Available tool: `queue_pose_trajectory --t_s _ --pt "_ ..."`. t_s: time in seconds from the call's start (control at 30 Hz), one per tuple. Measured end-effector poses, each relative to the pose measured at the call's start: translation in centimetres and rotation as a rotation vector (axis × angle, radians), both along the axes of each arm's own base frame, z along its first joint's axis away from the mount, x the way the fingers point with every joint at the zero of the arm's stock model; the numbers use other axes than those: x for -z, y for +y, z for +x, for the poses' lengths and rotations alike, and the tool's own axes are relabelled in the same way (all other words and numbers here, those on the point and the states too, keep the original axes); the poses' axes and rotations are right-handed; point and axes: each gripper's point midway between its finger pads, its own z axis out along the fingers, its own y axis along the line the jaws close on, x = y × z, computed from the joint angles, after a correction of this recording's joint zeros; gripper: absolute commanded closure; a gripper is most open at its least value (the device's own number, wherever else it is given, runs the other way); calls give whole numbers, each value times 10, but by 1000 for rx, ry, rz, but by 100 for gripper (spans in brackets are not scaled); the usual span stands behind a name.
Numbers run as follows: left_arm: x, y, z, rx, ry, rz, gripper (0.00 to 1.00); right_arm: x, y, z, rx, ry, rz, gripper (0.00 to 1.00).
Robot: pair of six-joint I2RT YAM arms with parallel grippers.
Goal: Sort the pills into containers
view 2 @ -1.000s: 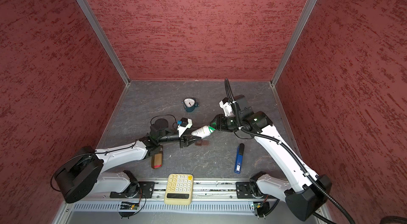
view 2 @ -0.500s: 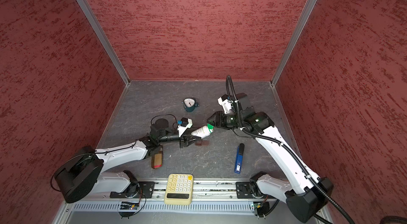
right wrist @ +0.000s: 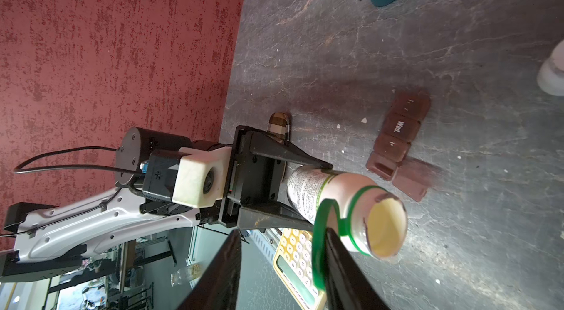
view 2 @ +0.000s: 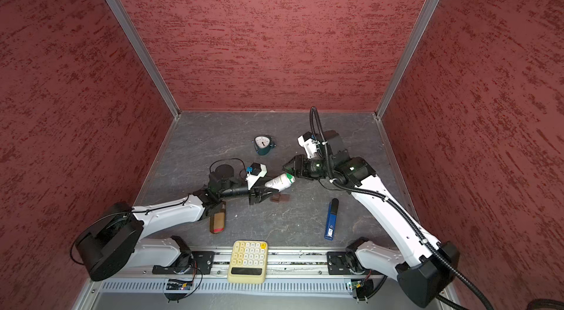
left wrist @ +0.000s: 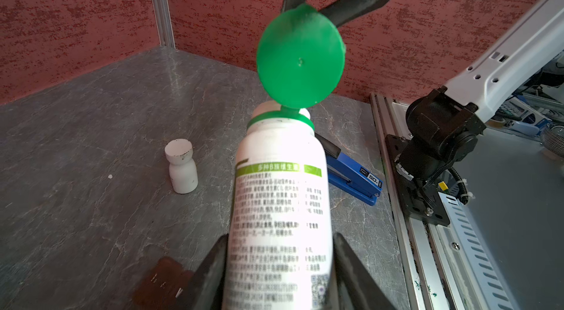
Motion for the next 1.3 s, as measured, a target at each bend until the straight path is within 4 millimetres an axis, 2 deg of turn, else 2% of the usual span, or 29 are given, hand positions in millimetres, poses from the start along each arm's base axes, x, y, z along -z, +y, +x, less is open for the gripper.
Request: queue_pose_trajectory --t_s 0.2,0.43,0.63,0.73,0.9,1.0,1.3 --pt "9 7 -6 -22 5 10 100 11 -8 3 28 12 -71 51" --pt "22 16 -24 -46 21 50 100 17 -11 5 40 17 -99 51" --pt "25 27 -37 -93 19 66 100 28 -13 12 65 27 -138 42" --pt "29 35 -39 -127 27 80 100 42 -14 11 70 53 -148 40" --pt "38 48 -40 -180 37 110 100 82 -12 2 73 154 -131 39" --pt "43 51 -39 -197 47 127 100 99 -9 -3 74 205 -104 39" --pt "58 53 -36 -221 83 167 100 114 11 -5 56 268 31 38"
